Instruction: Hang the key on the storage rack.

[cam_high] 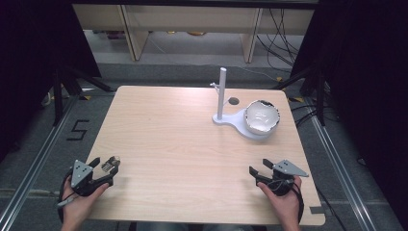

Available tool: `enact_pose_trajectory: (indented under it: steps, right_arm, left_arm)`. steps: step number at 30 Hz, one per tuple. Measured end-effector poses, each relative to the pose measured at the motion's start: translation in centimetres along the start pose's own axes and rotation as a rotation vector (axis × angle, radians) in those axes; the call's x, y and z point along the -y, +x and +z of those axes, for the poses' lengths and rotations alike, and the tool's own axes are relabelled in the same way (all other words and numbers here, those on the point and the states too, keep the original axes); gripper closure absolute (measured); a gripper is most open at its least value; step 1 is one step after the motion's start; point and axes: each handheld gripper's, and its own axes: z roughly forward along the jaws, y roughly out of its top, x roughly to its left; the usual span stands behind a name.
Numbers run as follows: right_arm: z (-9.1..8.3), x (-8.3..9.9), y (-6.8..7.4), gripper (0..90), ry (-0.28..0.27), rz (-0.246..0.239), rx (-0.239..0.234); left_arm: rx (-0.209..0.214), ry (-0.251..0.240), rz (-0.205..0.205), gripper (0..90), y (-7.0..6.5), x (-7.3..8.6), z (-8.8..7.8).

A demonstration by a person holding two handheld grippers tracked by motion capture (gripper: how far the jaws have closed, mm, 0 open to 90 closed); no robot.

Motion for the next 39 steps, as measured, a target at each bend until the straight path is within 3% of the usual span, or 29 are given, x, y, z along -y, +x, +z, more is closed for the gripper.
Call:
enact_pose_trajectory:
  steps: [7, 10, 12, 13, 14, 15, 16, 17, 18, 20, 21, 22, 23, 24, 26, 27, 30, 33, 34, 35, 36, 39]
  right_arm:
    - [0.1, 0.0, 0.0, 32.6, 0.009, -0.013, 0.000]
    - [0.0, -0.1, 0.1, 32.0, 0.023, -0.024, 0.017]
    - [0.0, -0.1, 0.1, 31.7, 0.026, -0.018, 0.012]
    - [0.0, -0.1, 0.1, 31.7, 0.026, -0.018, 0.012]
    - [0.0, 0.0, 0.2, 31.8, 0.026, -0.011, 0.021]
    - [0.0, 0.0, 0.2, 31.8, 0.026, -0.011, 0.021]
    - [0.0, -0.1, 0.1, 31.8, 0.025, -0.025, 0.024]
    - [0.1, -0.1, 0.1, 31.8, 0.026, -0.019, 0.020]
    - [0.0, -0.1, 0.0, 31.9, 0.020, -0.031, 0.017]
    - [0.1, -0.1, -0.1, 32.0, 0.014, -0.031, 0.016]
    - [0.1, -0.1, -0.1, 32.0, 0.020, -0.032, 0.019]
    - [0.1, -0.1, 0.2, 32.1, 0.042, 0.014, 0.018]
    - [0.1, -0.2, 0.0, 32.1, 0.044, -0.008, 0.002]
    - [0.1, -0.2, 0.3, 32.2, 0.054, 0.024, 0.005]
    - [0.3, -0.1, 0.4, 32.2, 0.042, 0.021, -0.003]
    - [0.4, -0.1, 0.1, 32.1, 0.036, -0.011, -0.005]
    - [0.2, -0.1, 0.3, 31.9, 0.035, 0.011, -0.002]
    - [0.2, -0.1, 0.0, 31.9, 0.036, -0.014, 0.000]
    - [0.2, -0.2, -0.1, 32.0, 0.051, -0.003, -0.007]
    - [0.2, -0.2, -0.1, 32.0, 0.051, -0.003, -0.007]
    - [0.2, -0.2, 0.0, 32.0, 0.055, -0.002, -0.007]
    - [0.1, -0.2, 0.3, 31.9, 0.066, 0.023, -0.004]
  left_arm:
    - [0.000, 0.016, -0.007, 24.9, 0.1, -0.1, 0.2]
    - [0.022, 0.050, -0.013, 27.2, 0.3, -0.2, 0.5]
    - [0.052, 0.099, 0.006, 32.5, 0.8, -0.4, 0.9]
    - [0.050, 0.126, 0.012, 32.5, 1.0, -0.6, 0.9]
    - [0.090, 0.202, 0.056, 33.1, 2.0, -1.6, 1.4]
    - [0.090, 0.202, 0.056, 33.3, 2.0, -1.6, 1.4]
    - [0.101, 0.262, 0.077, 33.3, 2.5, -2.2, 1.5]
    - [0.130, 0.297, 0.115, 33.4, 3.0, -2.8, 1.9]
    - [0.156, 0.365, 0.221, 34.1, 3.7, -3.7, 2.2]
    - [0.149, 0.479, 0.155, 33.8, 3.4, -4.7, 2.6]
    - [0.174, 0.528, 0.186, 33.5, 3.5, -5.3, 2.8]
    - [0.178, 0.581, 0.189, 33.6, 3.4, -6.0, 3.3]
    - [0.179, 0.626, 0.177, 33.4, 3.4, -6.5, 3.7]
    - [0.179, 0.679, 0.169, 32.3, 3.5, -6.9, 4.2]
    - [0.198, 0.742, 0.193, 31.4, 3.4, -7.5, 5.4]
    - [0.192, 0.783, 0.212, 31.3, 3.3, -7.8, 5.9]
    - [0.186, 0.864, 0.245, 30.6, 3.0, -8.0, 7.4]
    - [0.168, 0.913, 0.232, 30.2, 2.7, -8.0, 8.6]
    - [0.171, 0.951, 0.262, 30.3, 2.7, -8.1, 9.3]
    - [0.171, 0.951, 0.262, 30.2, 2.7, -8.1, 9.3]
    - [0.154, 0.964, 0.212, 30.1, 2.3, -7.8, 9.5]
    - [0.154, 1.019, 0.223, 29.7, 2.0, -7.7, 10.1]
